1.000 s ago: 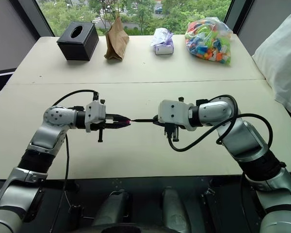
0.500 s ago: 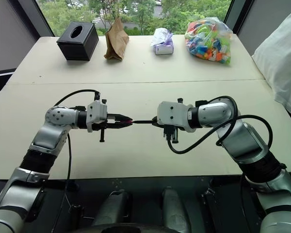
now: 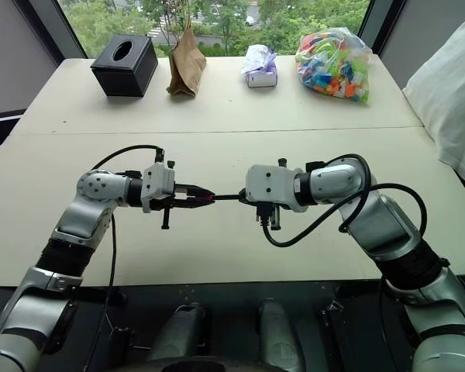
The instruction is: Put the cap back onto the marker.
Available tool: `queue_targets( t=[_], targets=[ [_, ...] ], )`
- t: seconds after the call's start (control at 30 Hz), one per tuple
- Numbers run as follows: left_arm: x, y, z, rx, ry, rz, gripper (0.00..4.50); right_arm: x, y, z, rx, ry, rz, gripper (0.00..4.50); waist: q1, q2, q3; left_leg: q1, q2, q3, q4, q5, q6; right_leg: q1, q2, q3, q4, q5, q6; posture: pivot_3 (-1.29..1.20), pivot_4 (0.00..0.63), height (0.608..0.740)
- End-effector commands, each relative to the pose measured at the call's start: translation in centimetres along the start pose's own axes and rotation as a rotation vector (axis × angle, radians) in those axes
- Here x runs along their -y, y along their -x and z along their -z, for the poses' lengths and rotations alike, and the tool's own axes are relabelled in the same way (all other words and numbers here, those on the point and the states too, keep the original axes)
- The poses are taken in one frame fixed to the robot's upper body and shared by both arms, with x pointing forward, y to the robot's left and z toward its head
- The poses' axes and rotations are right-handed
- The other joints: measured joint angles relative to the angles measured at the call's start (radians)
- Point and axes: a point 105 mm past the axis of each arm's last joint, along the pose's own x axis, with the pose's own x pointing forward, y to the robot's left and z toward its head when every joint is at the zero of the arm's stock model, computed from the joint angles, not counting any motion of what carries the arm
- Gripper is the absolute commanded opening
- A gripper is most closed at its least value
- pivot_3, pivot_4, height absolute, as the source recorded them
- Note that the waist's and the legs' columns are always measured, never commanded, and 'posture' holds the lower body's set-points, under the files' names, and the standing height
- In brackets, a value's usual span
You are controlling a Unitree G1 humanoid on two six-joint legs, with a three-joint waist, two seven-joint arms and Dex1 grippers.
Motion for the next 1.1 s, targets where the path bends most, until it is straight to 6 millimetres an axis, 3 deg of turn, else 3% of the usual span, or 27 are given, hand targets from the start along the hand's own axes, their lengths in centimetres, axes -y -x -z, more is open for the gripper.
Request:
queue_targets(
  t=[0.03, 0.6, 1.1],
  targets=[
    [-0.2, -0.7, -1.3, 0.036, -0.048, 0.022, 0.00, 0.0, -0.6, -2.0, 0.055, 0.102, -0.016, 0.02, 0.000, 0.000, 0.000, 0.000, 0.000, 0.000, 0.000, 0.000, 0.000, 0.000, 0.000, 0.000, 0.000, 0.000, 0.000, 0.00, 0.150, 0.740],
    [-1.6, -1.4, -1.7, 0.039, -0.066, -0.053, 0.00, -0.2, -3.8, -3.3, 0.098, 0.170, -0.069, 0.02, -0.001, 0.000, 0.000, 0.000, 0.000, 0.000, 0.000, 0.000, 0.000, 0.000, 0.000, 0.000, 0.001, 0.000, 0.000, 0.00, 0.150, 0.740],
    [-1.4, -1.9, -2.7, 0.063, -0.128, -0.019, 0.00, -0.7, -4.9, -4.3, 0.142, 0.193, -0.129, 0.02, -0.001, 0.000, 0.000, 0.000, 0.000, 0.000, 0.000, 0.000, 0.000, 0.000, 0.000, 0.000, 0.001, 0.000, 0.000, 0.00, 0.150, 0.740]
  ],
)
